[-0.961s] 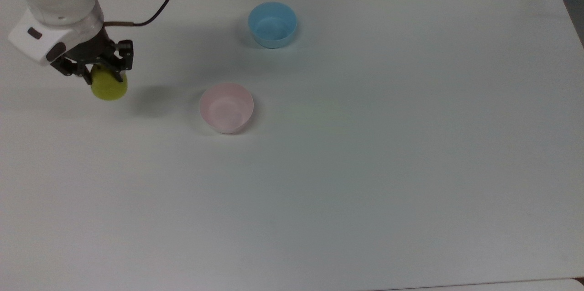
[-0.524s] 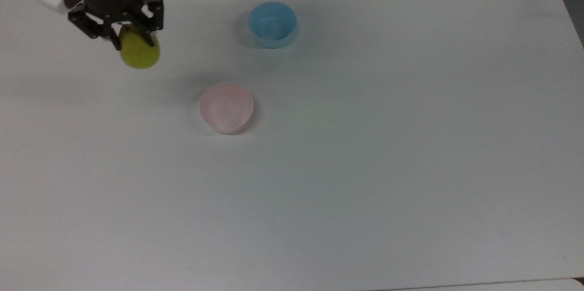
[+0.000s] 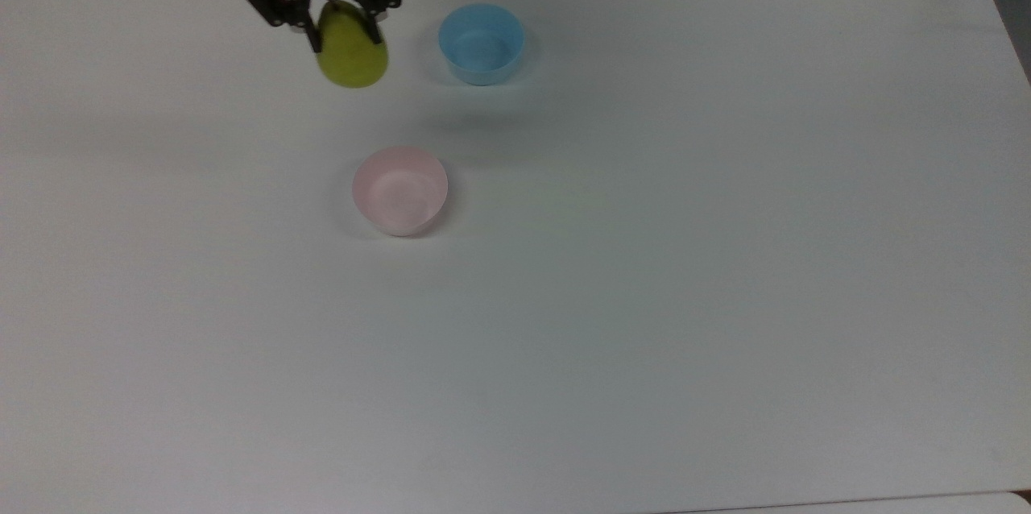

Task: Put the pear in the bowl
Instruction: 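Carry the pear over the pink bowl and lower it inside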

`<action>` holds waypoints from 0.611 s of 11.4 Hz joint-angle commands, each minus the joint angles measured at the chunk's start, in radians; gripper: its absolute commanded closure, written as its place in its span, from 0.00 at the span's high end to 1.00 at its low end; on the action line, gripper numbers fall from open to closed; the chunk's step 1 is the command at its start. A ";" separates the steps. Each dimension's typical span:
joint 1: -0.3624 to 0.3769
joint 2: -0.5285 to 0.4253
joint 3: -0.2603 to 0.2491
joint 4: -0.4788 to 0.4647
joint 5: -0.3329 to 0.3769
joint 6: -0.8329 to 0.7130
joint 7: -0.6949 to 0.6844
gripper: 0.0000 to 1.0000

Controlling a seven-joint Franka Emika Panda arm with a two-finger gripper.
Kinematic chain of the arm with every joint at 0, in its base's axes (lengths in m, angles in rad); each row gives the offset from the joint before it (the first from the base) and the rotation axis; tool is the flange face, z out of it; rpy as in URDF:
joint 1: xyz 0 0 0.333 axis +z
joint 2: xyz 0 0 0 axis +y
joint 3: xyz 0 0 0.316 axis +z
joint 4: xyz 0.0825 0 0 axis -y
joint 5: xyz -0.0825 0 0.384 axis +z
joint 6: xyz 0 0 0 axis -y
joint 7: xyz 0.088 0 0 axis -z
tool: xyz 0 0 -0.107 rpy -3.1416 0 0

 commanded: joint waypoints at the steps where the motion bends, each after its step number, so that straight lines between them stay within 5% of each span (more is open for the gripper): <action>1: 0.127 -0.077 -0.092 -0.147 0.074 0.077 0.032 0.00; 7: 0.157 -0.056 -0.100 -0.285 0.082 0.287 0.052 0.00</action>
